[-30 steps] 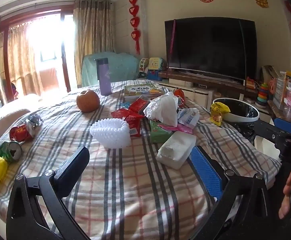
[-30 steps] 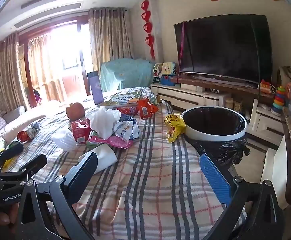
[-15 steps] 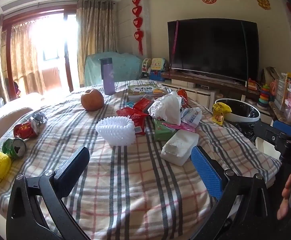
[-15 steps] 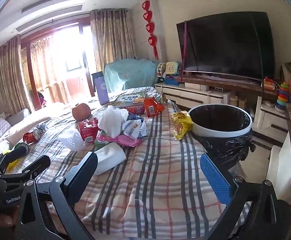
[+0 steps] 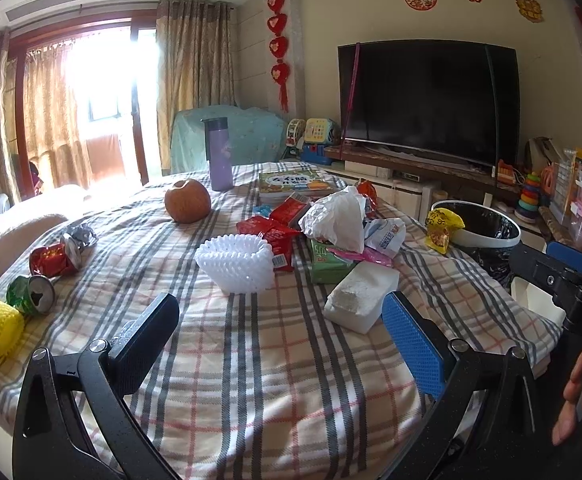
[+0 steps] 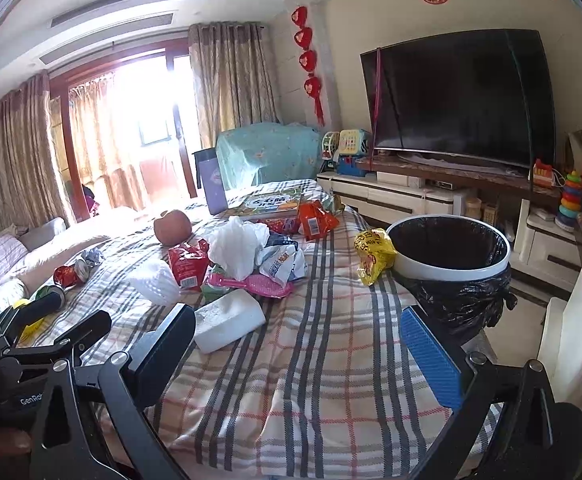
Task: Collect trash
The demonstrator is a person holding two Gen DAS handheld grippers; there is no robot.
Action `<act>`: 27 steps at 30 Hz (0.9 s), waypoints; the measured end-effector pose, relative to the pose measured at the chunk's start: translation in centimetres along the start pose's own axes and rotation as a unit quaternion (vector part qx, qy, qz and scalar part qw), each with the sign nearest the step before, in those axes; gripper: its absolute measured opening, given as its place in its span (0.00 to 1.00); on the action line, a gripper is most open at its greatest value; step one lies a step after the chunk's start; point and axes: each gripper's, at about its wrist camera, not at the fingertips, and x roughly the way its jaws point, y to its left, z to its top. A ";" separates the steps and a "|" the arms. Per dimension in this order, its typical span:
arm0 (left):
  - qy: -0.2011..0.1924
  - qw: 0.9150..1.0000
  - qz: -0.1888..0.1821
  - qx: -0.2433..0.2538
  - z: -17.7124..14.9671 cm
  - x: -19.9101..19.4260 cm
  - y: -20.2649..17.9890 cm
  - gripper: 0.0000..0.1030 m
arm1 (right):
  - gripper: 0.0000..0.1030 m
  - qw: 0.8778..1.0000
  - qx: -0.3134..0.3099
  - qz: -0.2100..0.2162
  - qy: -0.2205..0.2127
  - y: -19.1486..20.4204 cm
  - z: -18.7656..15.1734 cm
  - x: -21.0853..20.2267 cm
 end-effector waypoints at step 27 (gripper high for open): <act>0.002 1.000 -0.004 -0.004 -0.3 0.1 0.0 1.00 | 1.00 1.000 -0.001 0.008 -0.001 0.3 -0.1 0.2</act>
